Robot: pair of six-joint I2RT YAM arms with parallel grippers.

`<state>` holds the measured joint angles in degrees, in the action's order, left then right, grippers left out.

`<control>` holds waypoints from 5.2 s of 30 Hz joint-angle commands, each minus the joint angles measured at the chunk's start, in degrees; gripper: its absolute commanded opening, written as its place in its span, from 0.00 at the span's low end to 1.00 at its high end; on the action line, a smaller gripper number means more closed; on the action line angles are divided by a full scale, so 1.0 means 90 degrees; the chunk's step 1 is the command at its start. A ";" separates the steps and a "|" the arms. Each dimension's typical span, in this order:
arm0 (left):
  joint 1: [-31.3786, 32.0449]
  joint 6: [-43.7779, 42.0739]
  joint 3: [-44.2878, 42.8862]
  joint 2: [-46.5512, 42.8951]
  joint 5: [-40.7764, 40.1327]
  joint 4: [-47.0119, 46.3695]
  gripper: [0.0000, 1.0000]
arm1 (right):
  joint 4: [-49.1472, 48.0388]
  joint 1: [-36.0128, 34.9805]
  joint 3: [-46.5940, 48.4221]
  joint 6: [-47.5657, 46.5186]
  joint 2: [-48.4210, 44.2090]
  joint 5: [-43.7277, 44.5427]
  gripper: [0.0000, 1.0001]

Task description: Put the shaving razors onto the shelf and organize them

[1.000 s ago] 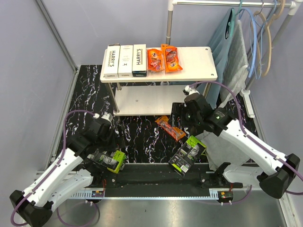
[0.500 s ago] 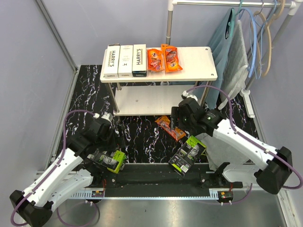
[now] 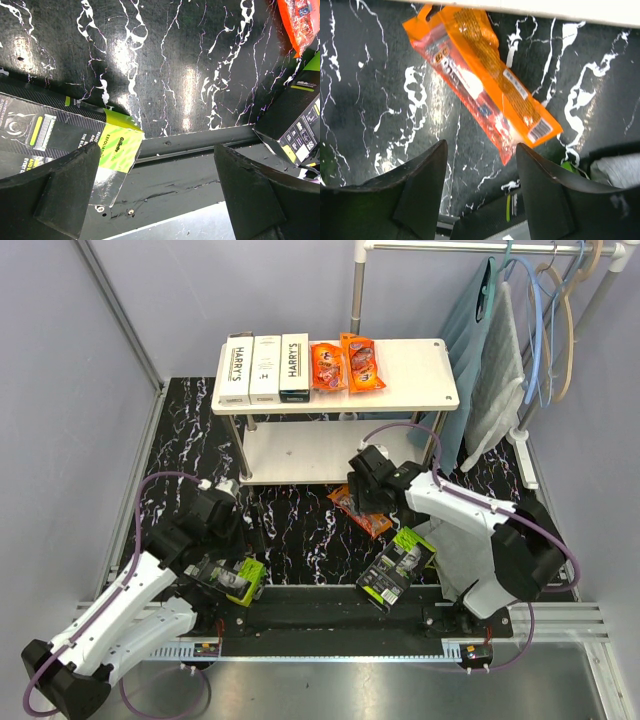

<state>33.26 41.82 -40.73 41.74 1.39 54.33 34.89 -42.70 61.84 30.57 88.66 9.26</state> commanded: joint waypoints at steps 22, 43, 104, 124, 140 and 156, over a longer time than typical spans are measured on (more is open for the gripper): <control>-0.0013 -0.0165 -0.0045 0.0128 0.0129 -0.0226 0.99 | -0.1221 0.0936 -0.0182 -0.0408 0.1213 -0.1428 0.51; -0.0013 -0.0213 -0.0064 0.0197 0.0139 -0.0226 0.99 | -0.1163 0.0926 -0.0456 0.0001 0.0296 -0.1380 0.66; -0.0013 -0.0126 -0.0015 -0.0193 0.0129 -0.0245 0.99 | -0.0352 -0.1661 -0.0729 0.0295 -0.0632 -0.1058 0.00; -0.0004 -0.0467 -0.1030 -0.1014 -0.0105 -0.0450 0.99 | 0.1465 -0.2336 0.0365 0.0881 -0.3250 0.0319 0.00; -0.0013 -0.0409 -0.0875 -0.0848 -0.0135 -0.0216 0.99 | 0.1630 -0.2336 0.1867 0.0081 -0.3035 0.0846 0.00; -0.0004 -0.0213 -0.0572 -0.0995 -0.0115 -0.0108 0.99 | 0.2089 -0.1743 0.4953 -0.1296 -0.1845 0.2176 0.00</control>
<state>33.26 39.51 -46.26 33.39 0.97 54.54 53.01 -62.50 99.31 23.38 69.38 26.02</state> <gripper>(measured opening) 0.988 0.047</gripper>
